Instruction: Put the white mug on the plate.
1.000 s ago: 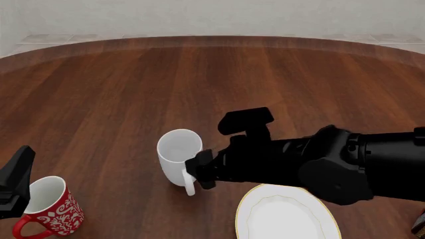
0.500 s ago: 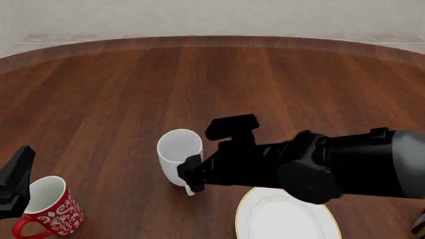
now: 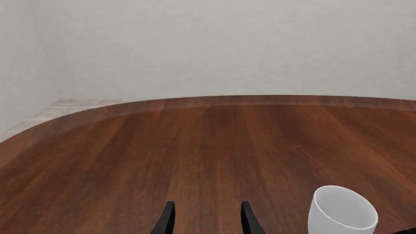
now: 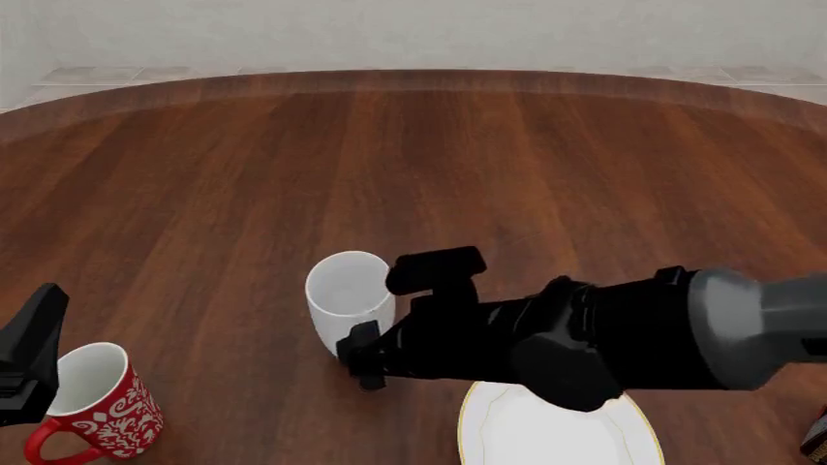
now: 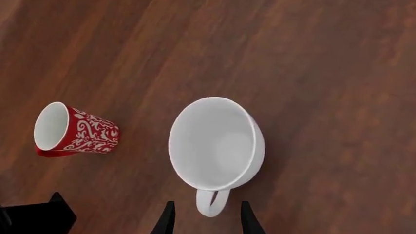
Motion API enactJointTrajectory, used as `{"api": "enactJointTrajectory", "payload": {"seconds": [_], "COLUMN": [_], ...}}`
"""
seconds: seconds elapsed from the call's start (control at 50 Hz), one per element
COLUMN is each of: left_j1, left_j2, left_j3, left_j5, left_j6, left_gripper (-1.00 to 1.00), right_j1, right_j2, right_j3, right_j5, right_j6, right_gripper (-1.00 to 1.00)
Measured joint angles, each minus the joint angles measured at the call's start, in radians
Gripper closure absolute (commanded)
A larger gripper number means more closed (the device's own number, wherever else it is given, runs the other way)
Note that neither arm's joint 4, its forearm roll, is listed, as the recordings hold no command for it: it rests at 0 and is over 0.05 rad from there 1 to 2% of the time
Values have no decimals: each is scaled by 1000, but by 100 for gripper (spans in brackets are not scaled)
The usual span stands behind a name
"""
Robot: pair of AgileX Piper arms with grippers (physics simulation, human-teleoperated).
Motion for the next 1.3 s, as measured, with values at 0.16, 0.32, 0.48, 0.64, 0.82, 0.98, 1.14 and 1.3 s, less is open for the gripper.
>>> {"api": "enactJointTrajectory", "payload": {"seconds": [0.16,0.32,0.48,0.64,0.82,0.98,1.14,1.3], "left_j1": [0,0,0,0,0,0,0,0], "left_j2": [0,0,0,0,0,0,0,0], "left_j3": [0,0,0,0,0,0,0,0], "left_j5": [0,0,0,0,0,0,0,0], "left_j6": [0,0,0,0,0,0,0,0], "left_gripper": [-100,-100,-100,-100,-100,-100,-100,-100], "right_j1": [9,16,22,26,32,38,41,42], "right_j2": [32,60,82,102,127,148,161,169], "right_j3": [-1,0,1,3,6,8,7,5], "right_j5": [-22,-43,-60,-77,-98,-116,-125,-131], "right_j6": [13,25,36,46,57,67,72,72], "right_gripper": [-100,-100,-100,-100,-100,-100,-100,100]}}
